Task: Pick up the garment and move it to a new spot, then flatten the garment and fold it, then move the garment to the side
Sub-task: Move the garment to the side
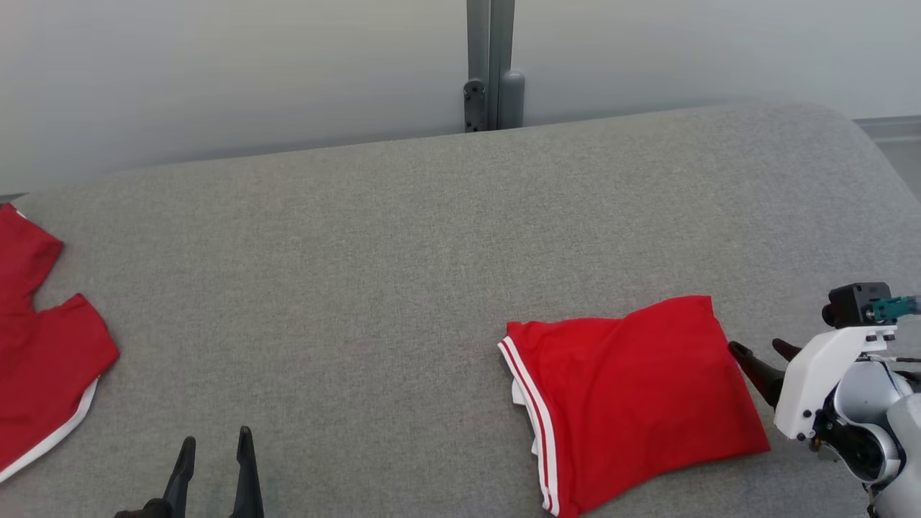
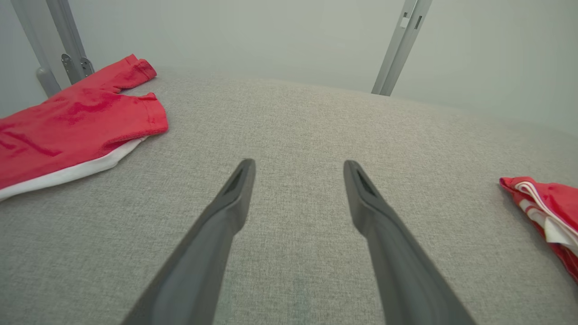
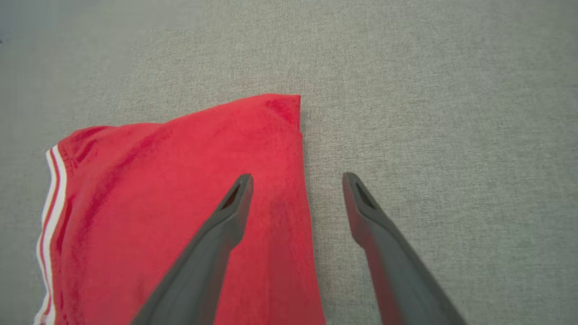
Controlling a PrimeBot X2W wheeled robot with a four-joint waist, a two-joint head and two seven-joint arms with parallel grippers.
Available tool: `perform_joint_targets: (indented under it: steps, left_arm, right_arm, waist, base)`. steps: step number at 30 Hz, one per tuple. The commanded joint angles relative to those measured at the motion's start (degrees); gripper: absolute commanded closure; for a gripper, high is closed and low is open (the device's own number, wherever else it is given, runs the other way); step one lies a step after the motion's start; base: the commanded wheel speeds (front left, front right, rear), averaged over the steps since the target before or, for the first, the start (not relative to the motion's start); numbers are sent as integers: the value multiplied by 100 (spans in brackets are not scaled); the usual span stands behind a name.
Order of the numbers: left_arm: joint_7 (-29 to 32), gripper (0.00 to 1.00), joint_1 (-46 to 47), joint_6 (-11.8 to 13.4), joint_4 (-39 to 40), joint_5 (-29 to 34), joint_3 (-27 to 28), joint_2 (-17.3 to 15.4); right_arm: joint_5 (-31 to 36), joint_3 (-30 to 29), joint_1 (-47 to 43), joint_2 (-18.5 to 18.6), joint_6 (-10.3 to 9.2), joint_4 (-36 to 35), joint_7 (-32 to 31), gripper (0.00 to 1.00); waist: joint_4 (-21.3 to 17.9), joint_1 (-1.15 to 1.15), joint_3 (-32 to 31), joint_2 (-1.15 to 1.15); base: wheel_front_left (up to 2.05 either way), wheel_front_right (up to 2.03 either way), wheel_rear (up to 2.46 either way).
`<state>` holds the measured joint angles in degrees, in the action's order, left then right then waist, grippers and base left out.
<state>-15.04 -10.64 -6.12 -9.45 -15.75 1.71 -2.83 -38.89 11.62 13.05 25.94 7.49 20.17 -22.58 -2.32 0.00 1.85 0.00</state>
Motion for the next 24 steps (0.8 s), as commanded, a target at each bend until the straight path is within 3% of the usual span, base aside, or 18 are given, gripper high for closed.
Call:
perform_joint_targets:
  steps: [1, 10, 11, 12, 17, 24]
  left_arm:
    - [-19, 0, 111, -15, -32, 1, -34, -13]
    - [-18, 0, 334, 5, -75, 59, -285, -14]
    - [-18, 0, 363, 15, -66, 60, -285, -14]
    - [-18, 0, 394, 18, -58, 64, -282, -14]
    - [-18, 0, 602, 37, 19, 72, -280, -13]
    - [-18, 0, 1019, 1, 232, 274, -303, -13]
  right_arm:
    - [-86, 65, 124, -16, 0, 66, -55, 0]
    - [-345, 490, 608, -229, 1, 1058, -91, 0]
    - [-471, 542, 673, -267, 1, 1076, -50, 36]
    - [-613, 574, 740, -277, 1, 1076, 11, 100]
    - [-978, 806, 1201, 168, -2, 902, 370, 100]
    - [-732, 727, 2380, 1097, -3, 1110, 1115, 100]
  waist:
    - [130, 0, 246, 0]
    - [288, 0, 601, 0]
    - [285, 0, 636, 0]
    - [277, 0, 673, 0]
    - [159, 0, 985, 0]
    - [-187, 0, 1833, 0]
  base:
    - [0, 0, 0]
    - [0, 0, 0]
    - [0, 0, 0]
    - [0, 0, 0]
    - [0, 0, 0]
    - [0, 0, 0]
